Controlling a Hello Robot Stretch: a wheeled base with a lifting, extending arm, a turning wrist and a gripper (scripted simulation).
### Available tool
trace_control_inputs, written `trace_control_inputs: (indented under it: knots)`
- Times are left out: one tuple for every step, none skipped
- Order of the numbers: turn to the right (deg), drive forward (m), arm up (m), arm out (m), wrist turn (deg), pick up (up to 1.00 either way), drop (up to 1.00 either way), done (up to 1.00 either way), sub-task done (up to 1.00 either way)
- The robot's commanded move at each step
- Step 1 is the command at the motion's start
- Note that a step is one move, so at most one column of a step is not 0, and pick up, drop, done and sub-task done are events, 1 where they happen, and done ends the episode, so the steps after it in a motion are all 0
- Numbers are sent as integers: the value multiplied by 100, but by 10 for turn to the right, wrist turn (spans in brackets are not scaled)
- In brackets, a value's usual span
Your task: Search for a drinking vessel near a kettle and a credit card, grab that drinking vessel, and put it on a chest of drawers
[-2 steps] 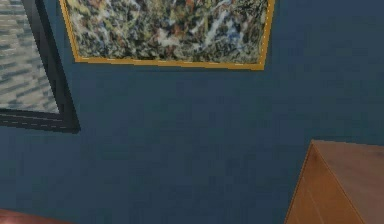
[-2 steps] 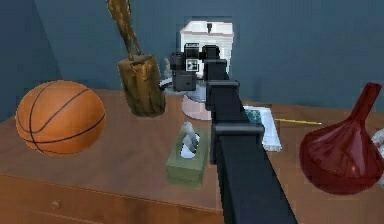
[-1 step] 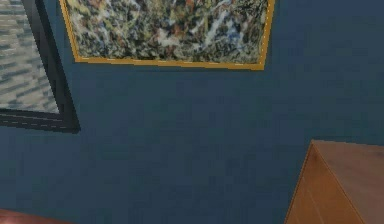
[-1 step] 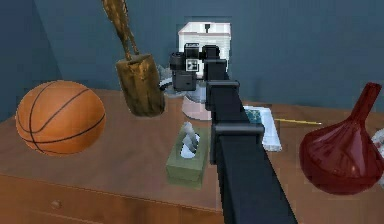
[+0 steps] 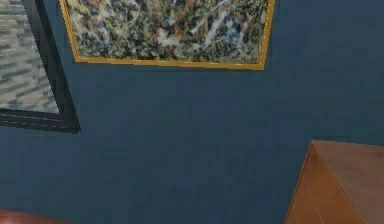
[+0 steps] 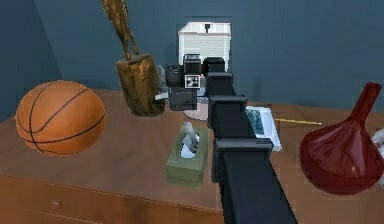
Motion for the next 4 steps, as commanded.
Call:
trace_control_inputs:
  knots:
    - [0, 0, 0, 0, -450, 0, 0, 0, 0]
    - [0, 0, 0, 0, -450, 0, 0, 0, 0]
    - [0, 0, 0, 0, -300, 0, 0, 0, 0]
    - [0, 0, 0, -30, 0, 0, 0, 0, 0]
